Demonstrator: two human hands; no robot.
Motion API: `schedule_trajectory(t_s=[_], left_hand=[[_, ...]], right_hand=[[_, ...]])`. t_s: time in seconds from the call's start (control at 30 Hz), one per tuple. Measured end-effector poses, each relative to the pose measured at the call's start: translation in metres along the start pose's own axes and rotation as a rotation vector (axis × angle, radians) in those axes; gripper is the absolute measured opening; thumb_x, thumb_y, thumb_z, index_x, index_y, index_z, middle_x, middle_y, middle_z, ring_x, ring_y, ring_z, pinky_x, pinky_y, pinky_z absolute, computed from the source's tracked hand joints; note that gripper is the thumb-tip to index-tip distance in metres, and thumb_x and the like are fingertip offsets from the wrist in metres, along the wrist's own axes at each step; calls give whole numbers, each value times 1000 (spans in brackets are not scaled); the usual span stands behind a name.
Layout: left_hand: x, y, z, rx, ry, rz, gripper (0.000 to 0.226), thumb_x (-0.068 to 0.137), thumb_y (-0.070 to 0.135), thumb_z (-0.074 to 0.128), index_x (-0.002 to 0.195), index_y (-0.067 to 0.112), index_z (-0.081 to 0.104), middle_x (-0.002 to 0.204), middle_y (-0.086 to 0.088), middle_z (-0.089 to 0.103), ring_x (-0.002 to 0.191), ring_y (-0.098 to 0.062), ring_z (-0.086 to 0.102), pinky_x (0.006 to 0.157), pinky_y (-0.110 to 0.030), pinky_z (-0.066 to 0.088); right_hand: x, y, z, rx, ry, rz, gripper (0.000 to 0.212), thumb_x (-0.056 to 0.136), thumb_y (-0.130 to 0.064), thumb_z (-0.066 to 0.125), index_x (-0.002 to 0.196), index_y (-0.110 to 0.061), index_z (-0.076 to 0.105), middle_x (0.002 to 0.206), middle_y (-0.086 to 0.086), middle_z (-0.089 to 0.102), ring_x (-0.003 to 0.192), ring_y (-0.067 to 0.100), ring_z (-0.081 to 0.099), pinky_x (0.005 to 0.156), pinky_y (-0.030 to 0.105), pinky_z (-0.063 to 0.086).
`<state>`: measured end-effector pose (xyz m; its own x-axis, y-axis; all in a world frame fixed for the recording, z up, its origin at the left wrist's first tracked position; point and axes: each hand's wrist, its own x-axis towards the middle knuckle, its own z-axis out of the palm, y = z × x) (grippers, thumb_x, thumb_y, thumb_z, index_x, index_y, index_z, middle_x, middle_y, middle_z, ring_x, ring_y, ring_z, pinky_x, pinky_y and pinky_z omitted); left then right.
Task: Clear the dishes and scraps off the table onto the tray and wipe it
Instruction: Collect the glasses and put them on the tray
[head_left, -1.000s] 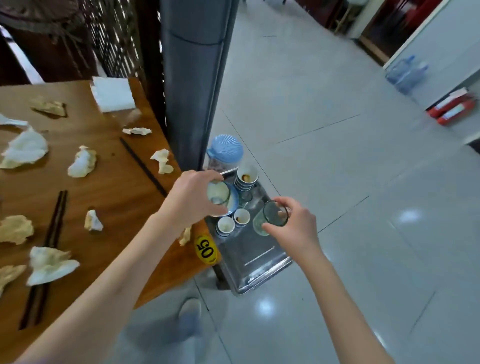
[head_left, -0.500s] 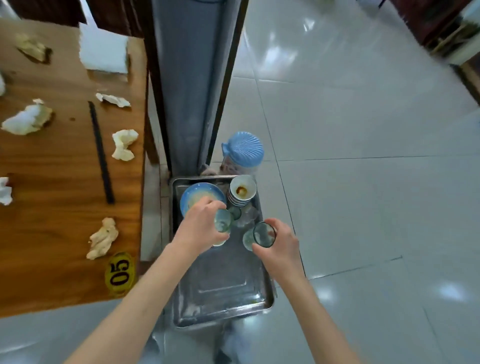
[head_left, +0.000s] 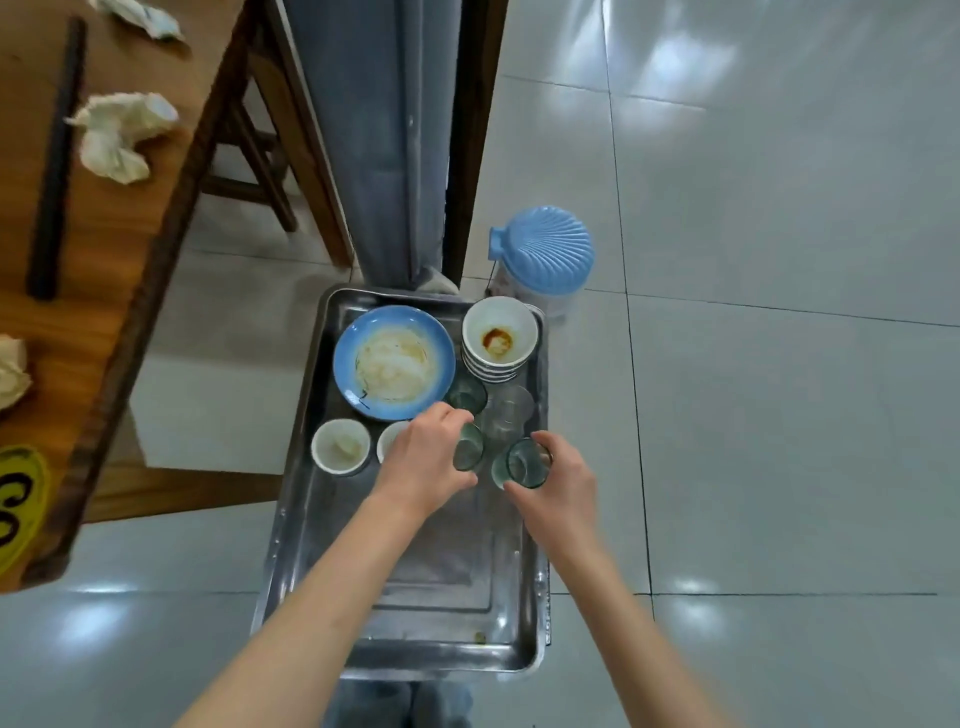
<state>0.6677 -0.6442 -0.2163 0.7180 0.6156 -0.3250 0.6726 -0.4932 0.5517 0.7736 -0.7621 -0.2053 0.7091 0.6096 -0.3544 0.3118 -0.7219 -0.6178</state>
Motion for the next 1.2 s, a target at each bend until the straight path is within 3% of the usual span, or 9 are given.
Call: schedule_trajectory(t_s=[0.1, 0.23, 0.37, 0.6, 0.73, 0.87, 1.03, 1.2], left_hand=[[12, -11, 26, 62, 1, -1, 70, 67, 32, 81, 129, 17, 51, 125, -1, 51, 115, -21, 49, 93, -33, 40], [27, -22, 51, 109, 29, 9, 69, 64, 32, 83, 124, 14, 55, 120, -4, 56, 113, -25, 49, 107, -32, 23], [38, -29, 63, 191, 69, 38, 67, 61, 36, 83, 119, 12, 58, 111, -5, 60, 105, -24, 55, 111, -36, 11], [42, -33, 69, 233, 87, 57, 65, 61, 34, 84, 118, 12, 59, 109, -6, 62, 106, -23, 56, 113, -40, 10], [43, -32, 71, 221, 126, 49, 66, 56, 28, 87, 113, 8, 63, 103, -9, 64, 99, -27, 60, 111, -45, 18], [42, -34, 74, 251, 133, 49, 69, 54, 31, 88, 114, 10, 61, 102, -8, 64, 96, -27, 61, 111, -46, 19], [37, -32, 73, 274, 112, 18, 73, 59, 35, 85, 122, 16, 54, 108, -3, 59, 104, -24, 55, 112, -46, 10], [30, -30, 67, 272, 134, 24, 76, 59, 34, 85, 125, 17, 52, 113, -3, 57, 112, -23, 50, 112, -45, 11]], right_hand=[[16, 21, 16, -5, -9, 3, 49, 67, -11, 75, 113, -14, 58, 107, 2, 62, 97, 17, 56, 74, 8, 30], [33, 38, 32, -3, -1, -11, 45, 68, -10, 74, 110, -16, 59, 105, 3, 62, 95, 18, 57, 73, 7, 29], [46, 45, 44, -35, -14, -25, 46, 70, -10, 71, 114, -13, 59, 108, 5, 61, 97, 20, 57, 75, 14, 34], [53, 48, 52, -57, -31, -21, 46, 71, -8, 69, 115, -12, 58, 110, 5, 61, 98, 21, 57, 75, 18, 35], [55, 50, 53, -71, -43, 3, 49, 68, -6, 70, 114, -11, 56, 109, 5, 60, 99, 22, 56, 76, 18, 36], [54, 52, 55, -72, -64, 12, 57, 65, -5, 72, 118, -10, 54, 114, 6, 59, 102, 21, 55, 77, 13, 33], [49, 53, 53, -66, -76, 12, 74, 64, -7, 77, 131, -11, 47, 127, 5, 54, 114, 19, 51, 83, 4, 24], [45, 50, 45, -108, -74, 9, 84, 67, -12, 77, 140, -9, 37, 136, 5, 48, 123, 19, 45, 93, 10, 25]])
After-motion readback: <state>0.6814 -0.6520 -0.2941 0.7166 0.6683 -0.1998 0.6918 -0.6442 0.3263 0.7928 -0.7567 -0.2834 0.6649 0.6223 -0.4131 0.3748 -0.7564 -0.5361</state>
